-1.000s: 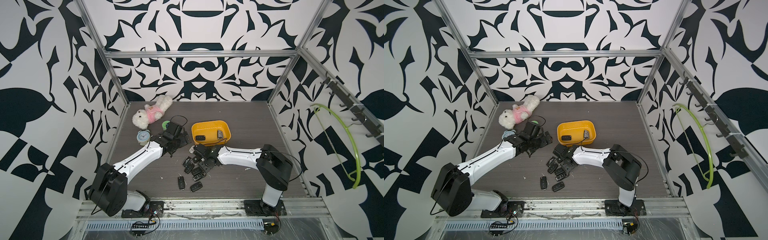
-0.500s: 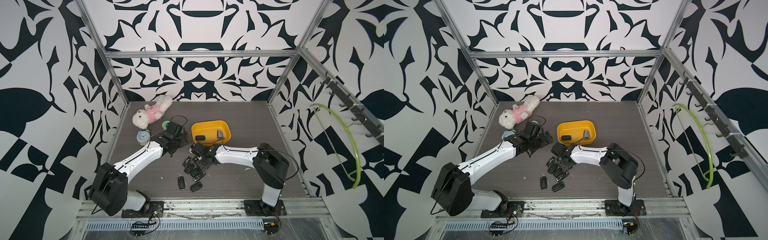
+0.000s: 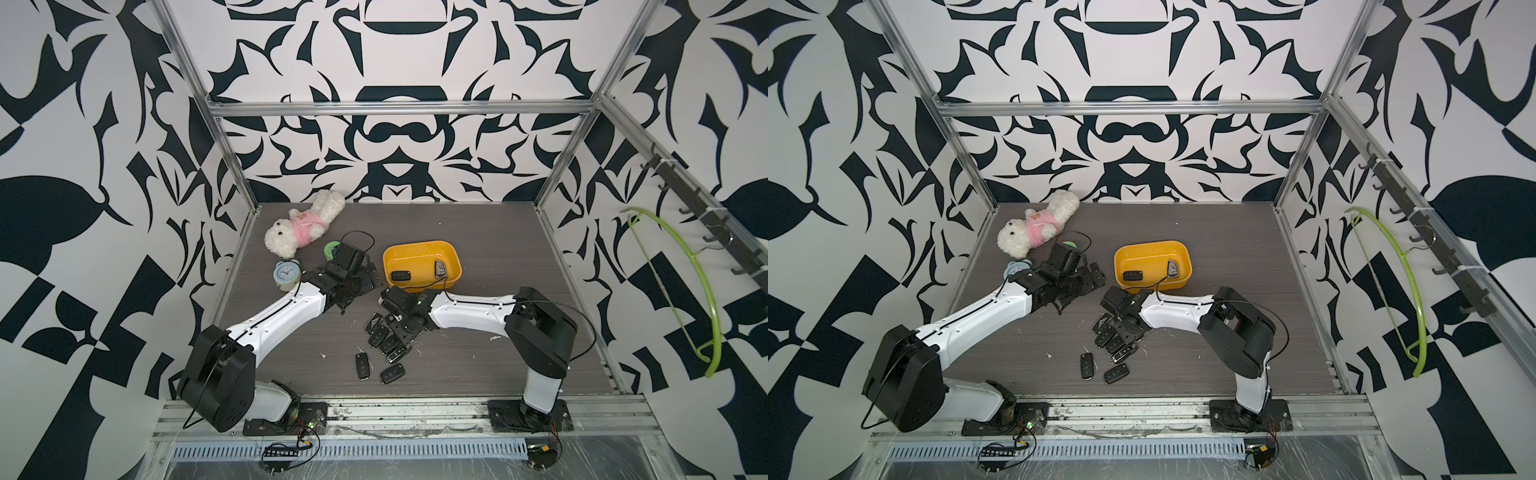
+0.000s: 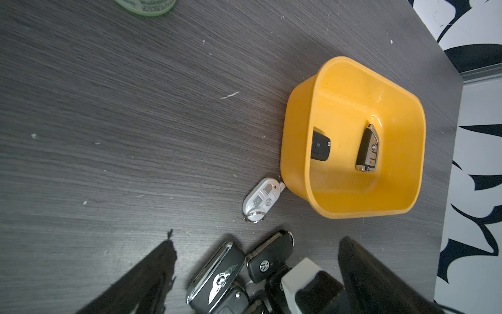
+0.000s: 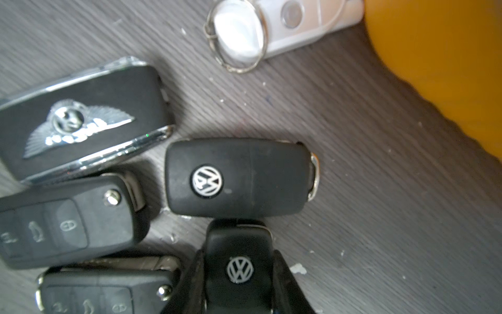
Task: Place the car key into the storage box
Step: Pick up the car key from the center of the board.
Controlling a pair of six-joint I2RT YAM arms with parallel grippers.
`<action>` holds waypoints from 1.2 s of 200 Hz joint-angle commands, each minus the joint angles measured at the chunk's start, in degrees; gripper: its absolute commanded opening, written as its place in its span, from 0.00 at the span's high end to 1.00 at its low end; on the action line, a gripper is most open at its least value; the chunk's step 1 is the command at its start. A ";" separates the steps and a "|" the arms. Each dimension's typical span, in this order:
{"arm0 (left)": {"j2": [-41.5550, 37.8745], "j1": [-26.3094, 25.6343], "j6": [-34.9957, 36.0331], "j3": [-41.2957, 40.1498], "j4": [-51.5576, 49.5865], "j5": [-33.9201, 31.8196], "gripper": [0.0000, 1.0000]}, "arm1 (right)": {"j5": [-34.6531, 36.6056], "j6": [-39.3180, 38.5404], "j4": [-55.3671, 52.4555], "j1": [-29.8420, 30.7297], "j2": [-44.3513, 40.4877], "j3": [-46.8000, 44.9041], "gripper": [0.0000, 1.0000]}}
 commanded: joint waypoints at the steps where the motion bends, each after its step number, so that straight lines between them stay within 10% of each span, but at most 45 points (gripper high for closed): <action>1: -0.42 0.37 0.06 0.10 -0.16 -0.07 0.01 | 0.85 0.38 -3.66 0.09 1.47 -1.56 0.74; 22: -0.46 0.43 -0.03 0.27 -0.17 0.03 0.01 | 1.05 0.29 -4.50 0.09 1.49 -1.00 1.00; 140: 0.24 1.86 0.39 0.88 -0.02 0.34 0.01 | 0.03 -1.26 -3.95 -2.48 -12.49 0.91 1.00; 240: 0.68 2.47 -1.86 -1.37 2.51 2.07 0.01 | 1.84 0.91 -1.43 -15.88 -21.77 5.03 1.00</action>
